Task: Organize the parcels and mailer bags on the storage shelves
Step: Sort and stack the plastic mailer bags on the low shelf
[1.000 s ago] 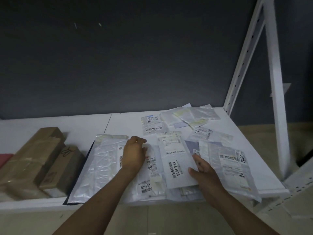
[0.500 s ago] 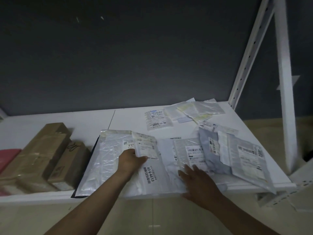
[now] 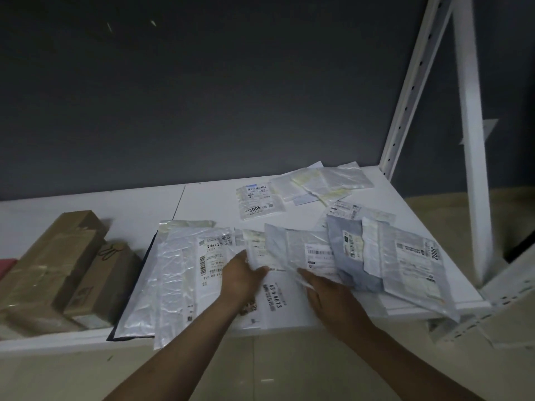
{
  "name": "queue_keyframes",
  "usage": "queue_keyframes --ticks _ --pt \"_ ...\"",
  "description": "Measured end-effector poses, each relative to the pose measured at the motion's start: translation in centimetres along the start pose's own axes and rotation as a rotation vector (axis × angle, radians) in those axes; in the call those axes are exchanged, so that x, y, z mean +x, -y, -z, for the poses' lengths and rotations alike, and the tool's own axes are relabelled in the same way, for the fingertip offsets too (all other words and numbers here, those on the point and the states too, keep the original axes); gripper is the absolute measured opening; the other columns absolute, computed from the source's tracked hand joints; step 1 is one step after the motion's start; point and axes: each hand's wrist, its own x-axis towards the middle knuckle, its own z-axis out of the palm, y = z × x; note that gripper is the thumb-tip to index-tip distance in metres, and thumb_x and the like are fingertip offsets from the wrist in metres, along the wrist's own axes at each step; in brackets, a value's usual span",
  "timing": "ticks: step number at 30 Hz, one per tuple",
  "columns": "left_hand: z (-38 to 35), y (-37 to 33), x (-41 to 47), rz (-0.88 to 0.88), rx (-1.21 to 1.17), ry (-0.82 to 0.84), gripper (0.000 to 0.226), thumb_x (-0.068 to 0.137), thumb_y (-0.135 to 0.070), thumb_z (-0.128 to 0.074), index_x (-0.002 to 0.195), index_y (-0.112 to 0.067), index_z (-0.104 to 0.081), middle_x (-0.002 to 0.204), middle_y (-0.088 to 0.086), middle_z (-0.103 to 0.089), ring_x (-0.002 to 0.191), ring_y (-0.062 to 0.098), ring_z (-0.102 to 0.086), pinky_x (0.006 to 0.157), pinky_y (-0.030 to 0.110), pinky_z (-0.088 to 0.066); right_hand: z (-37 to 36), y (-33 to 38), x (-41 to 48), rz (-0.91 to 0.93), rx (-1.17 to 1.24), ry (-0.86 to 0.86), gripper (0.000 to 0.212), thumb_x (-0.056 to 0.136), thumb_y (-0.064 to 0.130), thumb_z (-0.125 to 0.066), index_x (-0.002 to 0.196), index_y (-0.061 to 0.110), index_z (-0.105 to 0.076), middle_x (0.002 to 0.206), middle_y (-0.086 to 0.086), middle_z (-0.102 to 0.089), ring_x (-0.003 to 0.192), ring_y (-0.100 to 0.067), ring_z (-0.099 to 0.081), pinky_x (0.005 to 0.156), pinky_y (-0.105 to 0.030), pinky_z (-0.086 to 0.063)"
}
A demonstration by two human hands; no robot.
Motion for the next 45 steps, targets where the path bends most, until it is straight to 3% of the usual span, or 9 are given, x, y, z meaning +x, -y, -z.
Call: queue_keyframes --ticks 5,9,14,19,26,33,40,42,45 --pt "-1.9 -0.9 1.0 -0.029 0.115 -0.03 0.017 0.084 -0.016 -0.066 0.098 -0.01 -0.058 0.09 0.0 -0.065 0.087 0.022 -0.064 0.058 0.016 -0.034 1.5 -0.3 -0.1 0.045 -0.125 0.253 0.074 0.078 0.079 -0.037 0.133 0.032 -0.054 0.142 0.008 -0.05 0.132 -0.012 -0.044 0.106 -0.029 -0.036" --pt "-2.4 -1.3 2.4 -0.021 0.225 -0.133 0.014 0.087 -0.009 -0.052 0.093 -0.005 -0.064 0.096 0.019 -0.066 0.08 0.027 -0.061 0.063 0.026 -0.041 4.5 -2.6 1.5 -0.029 -0.311 -0.039 0.066 0.076 0.076 -0.038 0.106 0.026 -0.071 0.125 0.0 -0.064 0.126 -0.026 -0.053 0.101 -0.042 -0.042" --pt "-3.6 -2.6 2.7 -0.018 0.344 -0.089 0.042 0.088 -0.034 -0.059 0.124 -0.013 -0.061 0.119 0.019 -0.059 0.112 0.037 -0.057 0.09 0.039 -0.047 4.8 -6.9 0.8 -0.456 -0.343 0.224 0.086 0.076 0.076 -0.046 0.148 0.04 -0.016 0.161 -0.011 0.002 0.144 -0.046 0.003 0.113 -0.061 -0.006" --pt "-5.5 -2.3 2.2 -0.032 0.667 0.009 0.058 0.085 -0.056 -0.058 0.132 -0.023 -0.052 0.13 0.012 -0.052 0.121 0.031 -0.045 0.096 0.038 -0.04 3.0 -8.4 -0.1 -0.266 -0.362 0.201 0.059 0.071 0.048 -0.045 0.121 0.021 -0.063 0.127 -0.023 -0.056 0.109 -0.049 -0.055 0.084 -0.057 -0.049" --pt "-4.8 -3.3 4.3 -0.216 0.521 -0.191 0.045 0.089 -0.047 -0.059 0.124 -0.019 -0.062 0.133 0.01 -0.053 0.12 0.031 -0.048 0.099 0.039 -0.041 4.0 -7.1 1.4 -0.193 -0.387 0.003 0.05 0.075 0.06 -0.048 0.1 0.024 -0.072 0.091 -0.004 -0.07 0.079 -0.027 -0.065 0.074 -0.038 -0.047" --pt "-9.7 -8.9 12.0 -0.273 0.274 0.119 0.058 0.088 -0.051 -0.06 0.132 -0.013 -0.055 0.127 0.01 -0.061 0.115 0.026 -0.057 0.095 0.033 -0.045 5.3 -10.9 5.2 -0.382 -0.462 0.26 0.089 0.072 0.078 -0.012 0.137 0.03 -0.049 0.15 -0.011 -0.038 0.131 -0.047 -0.039 0.102 -0.06 -0.036" --pt "-14.1 -10.2 16.6 -0.299 0.402 0.198 0.055 0.075 -0.046 -0.076 0.116 -0.013 -0.062 0.119 0.011 -0.063 0.11 0.027 -0.059 0.088 0.031 -0.045 2.7 -12.0 3.7 -0.488 -0.378 0.264 0.074 0.088 0.075 -0.009 0.128 0.032 -0.055 0.133 -0.009 -0.06 0.107 -0.046 -0.062 0.073 -0.057 -0.055" --pt "-14.1 -10.2 17.5 -0.261 0.335 0.214 0.043 0.075 -0.039 -0.078 0.105 -0.01 -0.069 0.111 0.01 -0.068 0.103 0.026 -0.062 0.081 0.028 -0.045 3.3 -11.5 3.7 -0.465 -0.408 0.244 0.082 0.084 0.08 -0.006 0.134 0.034 -0.052 0.144 -0.009 -0.049 0.12 -0.048 -0.053 0.085 -0.06 -0.049" --pt "-13.4 -10.0 18.8 -0.25 0.207 0.182 0.03 0.079 -0.036 -0.075 0.093 -0.009 -0.073 0.101 0.01 -0.071 0.098 0.027 -0.064 0.075 0.026 -0.042 3.0 -11.3 3.6 -0.424 -0.352 0.237 0.104 0.057 0.089 0.008 0.15 0.046 -0.01 0.162 0.003 0.005 0.147 -0.037 -0.002 0.117 -0.053 -0.011"
